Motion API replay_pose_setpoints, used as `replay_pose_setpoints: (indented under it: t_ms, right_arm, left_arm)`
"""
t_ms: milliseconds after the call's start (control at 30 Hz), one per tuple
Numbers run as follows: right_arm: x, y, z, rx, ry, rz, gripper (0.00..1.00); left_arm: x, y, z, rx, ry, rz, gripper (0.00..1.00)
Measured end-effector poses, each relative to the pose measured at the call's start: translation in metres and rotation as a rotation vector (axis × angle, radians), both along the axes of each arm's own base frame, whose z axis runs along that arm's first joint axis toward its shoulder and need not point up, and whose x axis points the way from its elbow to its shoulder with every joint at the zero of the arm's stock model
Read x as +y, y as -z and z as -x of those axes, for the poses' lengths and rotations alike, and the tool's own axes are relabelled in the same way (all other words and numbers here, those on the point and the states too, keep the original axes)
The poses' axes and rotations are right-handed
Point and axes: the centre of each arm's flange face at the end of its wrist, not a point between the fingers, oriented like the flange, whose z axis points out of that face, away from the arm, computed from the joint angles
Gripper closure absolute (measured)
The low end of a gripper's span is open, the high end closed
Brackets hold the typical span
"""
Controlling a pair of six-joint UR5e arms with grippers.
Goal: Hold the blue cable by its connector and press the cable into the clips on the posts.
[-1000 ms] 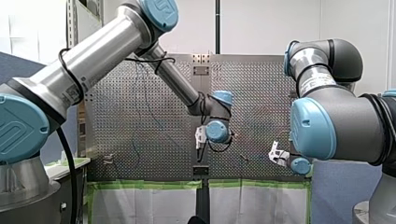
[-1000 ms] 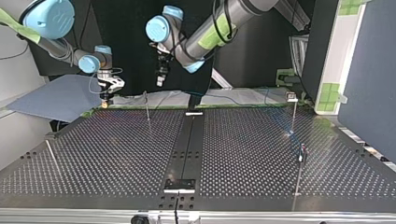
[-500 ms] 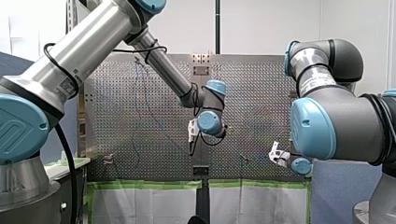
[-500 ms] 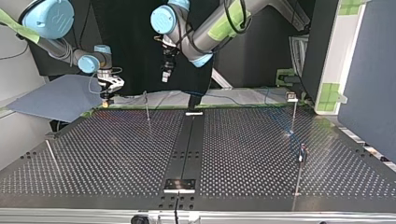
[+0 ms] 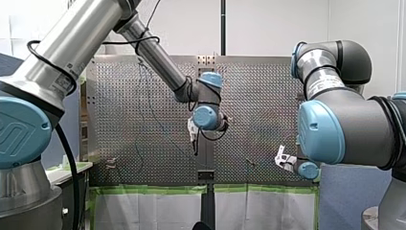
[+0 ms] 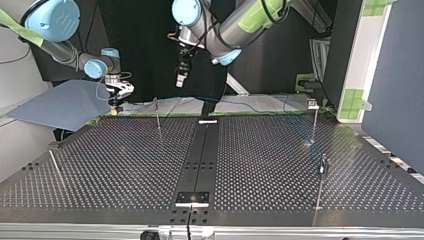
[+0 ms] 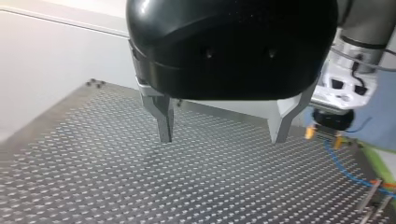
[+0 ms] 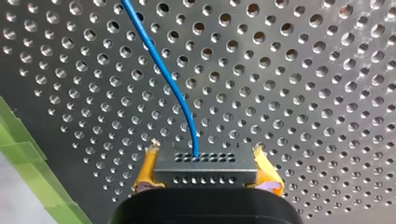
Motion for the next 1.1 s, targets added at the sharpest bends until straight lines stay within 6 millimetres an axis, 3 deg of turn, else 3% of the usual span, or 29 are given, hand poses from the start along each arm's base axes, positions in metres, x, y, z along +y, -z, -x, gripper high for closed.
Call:
replay_pose_setpoints:
  t_ms: [267,567,1100]
  right_arm:
    - [0.000,-0.002,0.000,0.010,-0.007,-0.001,1.00]
    - [-0.003,-0.028,0.001,0.033,-0.028,-0.007,1.00]
    - [0.020,-0.083,0.004,0.046,0.013,0.029,1.00]
  left_arm:
    - [0.018,-0.020,0.008,-0.039,-0.016,0.077,0.00]
    - [0.037,-0.039,0.019,-0.084,-0.020,0.148,0.00]
    - [0.070,-0.004,0.032,-0.073,-0.046,0.199,0.00]
